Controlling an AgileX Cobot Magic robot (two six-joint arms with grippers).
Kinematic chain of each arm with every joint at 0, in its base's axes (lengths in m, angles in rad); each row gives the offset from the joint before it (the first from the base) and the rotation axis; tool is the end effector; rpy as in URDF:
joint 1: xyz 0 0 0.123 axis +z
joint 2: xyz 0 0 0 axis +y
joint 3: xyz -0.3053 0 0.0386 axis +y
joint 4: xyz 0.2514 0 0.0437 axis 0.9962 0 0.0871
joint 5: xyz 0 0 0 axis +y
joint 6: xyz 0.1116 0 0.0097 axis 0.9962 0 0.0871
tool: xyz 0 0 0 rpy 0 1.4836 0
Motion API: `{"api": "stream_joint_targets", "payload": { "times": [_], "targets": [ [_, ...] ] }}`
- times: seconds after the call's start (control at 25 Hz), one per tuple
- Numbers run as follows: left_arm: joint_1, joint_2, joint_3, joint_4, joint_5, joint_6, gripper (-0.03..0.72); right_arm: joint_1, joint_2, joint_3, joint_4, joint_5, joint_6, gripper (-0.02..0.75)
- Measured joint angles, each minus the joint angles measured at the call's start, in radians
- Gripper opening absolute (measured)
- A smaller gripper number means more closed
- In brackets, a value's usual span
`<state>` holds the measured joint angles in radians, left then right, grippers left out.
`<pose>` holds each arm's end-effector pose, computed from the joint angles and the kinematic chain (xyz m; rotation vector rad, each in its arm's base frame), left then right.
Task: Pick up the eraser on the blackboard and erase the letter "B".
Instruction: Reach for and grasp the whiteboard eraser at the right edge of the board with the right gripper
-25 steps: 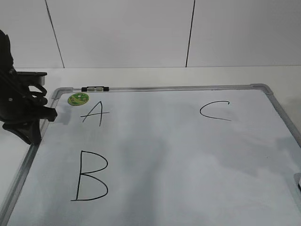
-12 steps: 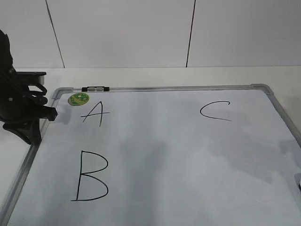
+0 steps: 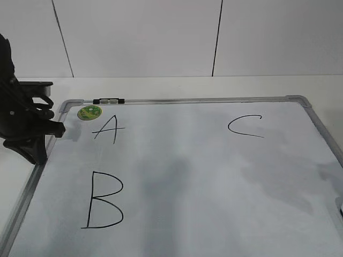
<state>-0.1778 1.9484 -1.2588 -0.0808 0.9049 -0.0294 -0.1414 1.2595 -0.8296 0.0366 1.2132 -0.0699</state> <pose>0.3702 -0.0738 0.1548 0.1548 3.0794 -0.1100 0.1902 -0.0232 0.2485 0.1312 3.1200 0.0509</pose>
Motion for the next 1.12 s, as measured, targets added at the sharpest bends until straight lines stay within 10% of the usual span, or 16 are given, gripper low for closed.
{"api": "stream_joint_targets", "payload": {
  "times": [1.12],
  "targets": [
    [0.0,0.0,0.0,-0.001,0.0,0.0,0.035,0.047,0.168,0.088,0.015,-0.132,-0.049,0.671]
  ]
}}
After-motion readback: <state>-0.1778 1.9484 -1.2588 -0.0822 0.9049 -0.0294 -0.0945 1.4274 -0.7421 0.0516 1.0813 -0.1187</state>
